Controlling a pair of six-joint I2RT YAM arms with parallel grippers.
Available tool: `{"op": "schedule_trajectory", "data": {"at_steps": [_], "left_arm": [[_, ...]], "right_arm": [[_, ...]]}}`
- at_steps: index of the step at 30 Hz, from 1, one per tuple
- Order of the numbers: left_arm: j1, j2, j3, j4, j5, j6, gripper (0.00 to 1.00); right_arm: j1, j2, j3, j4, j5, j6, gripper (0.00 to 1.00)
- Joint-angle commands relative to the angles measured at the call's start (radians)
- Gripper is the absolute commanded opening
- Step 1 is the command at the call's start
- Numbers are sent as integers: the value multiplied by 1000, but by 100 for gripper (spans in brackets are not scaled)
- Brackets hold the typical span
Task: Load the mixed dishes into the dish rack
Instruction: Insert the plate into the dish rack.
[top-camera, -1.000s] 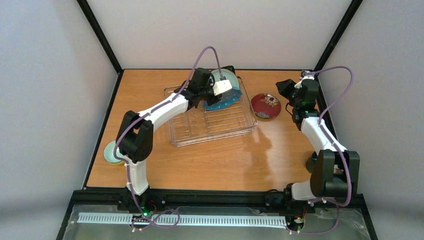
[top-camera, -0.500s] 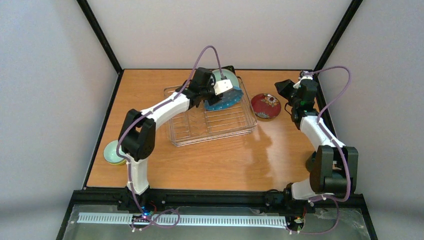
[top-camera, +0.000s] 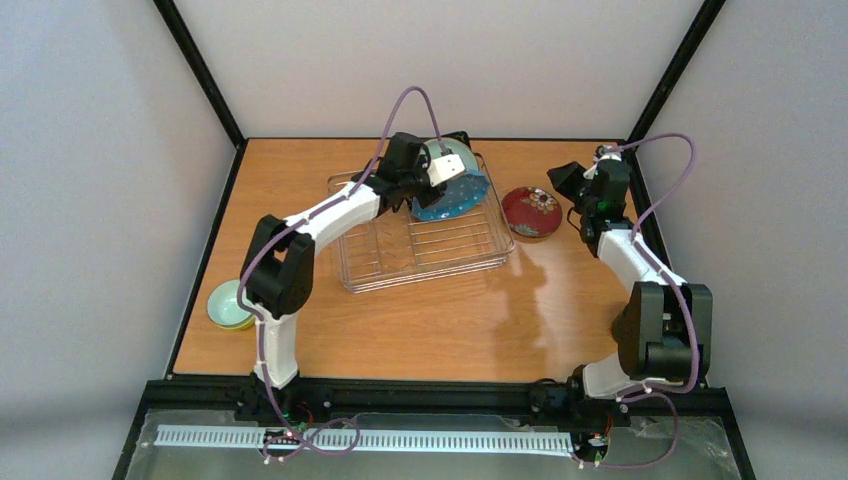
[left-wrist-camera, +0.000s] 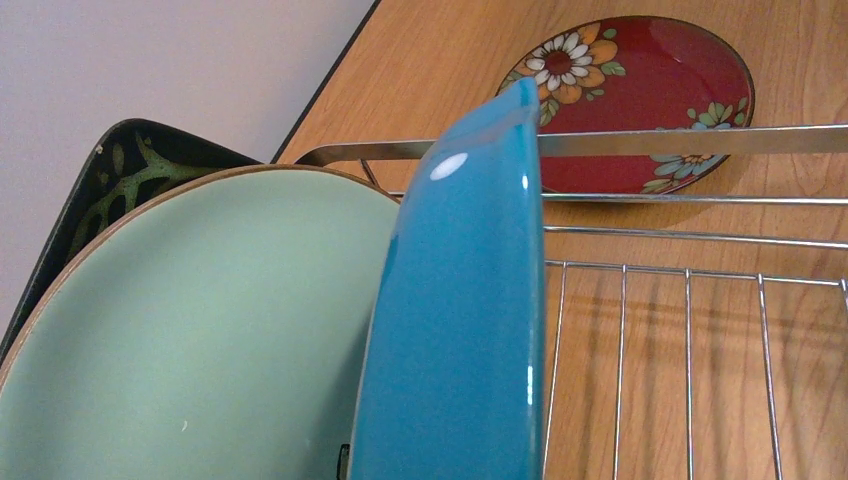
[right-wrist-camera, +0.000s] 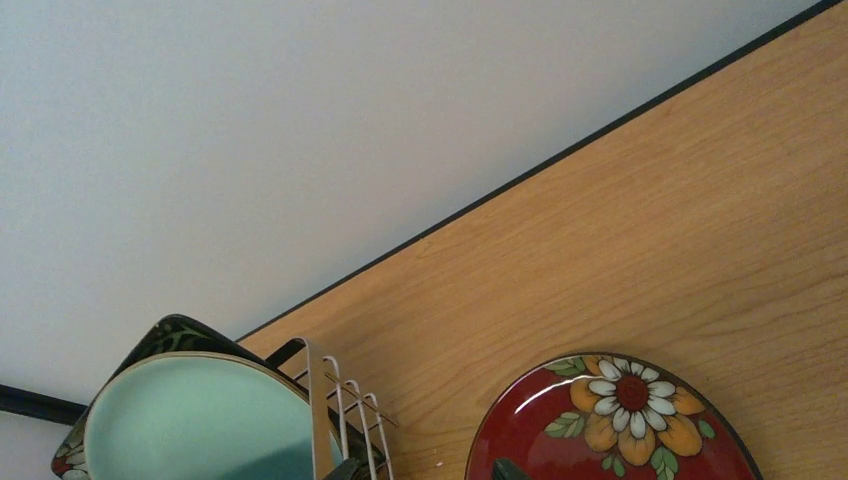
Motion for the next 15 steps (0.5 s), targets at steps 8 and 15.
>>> {"op": "schedule_trajectory", "data": {"at_steps": [8, 15], "left_arm": [[17, 39, -4, 101, -23, -6, 7], [17, 22, -89, 145, -61, 3, 7]], "right_arm": [[4, 24, -10, 64, 6, 14, 74], [4, 20, -24, 99, -6, 28, 74]]}}
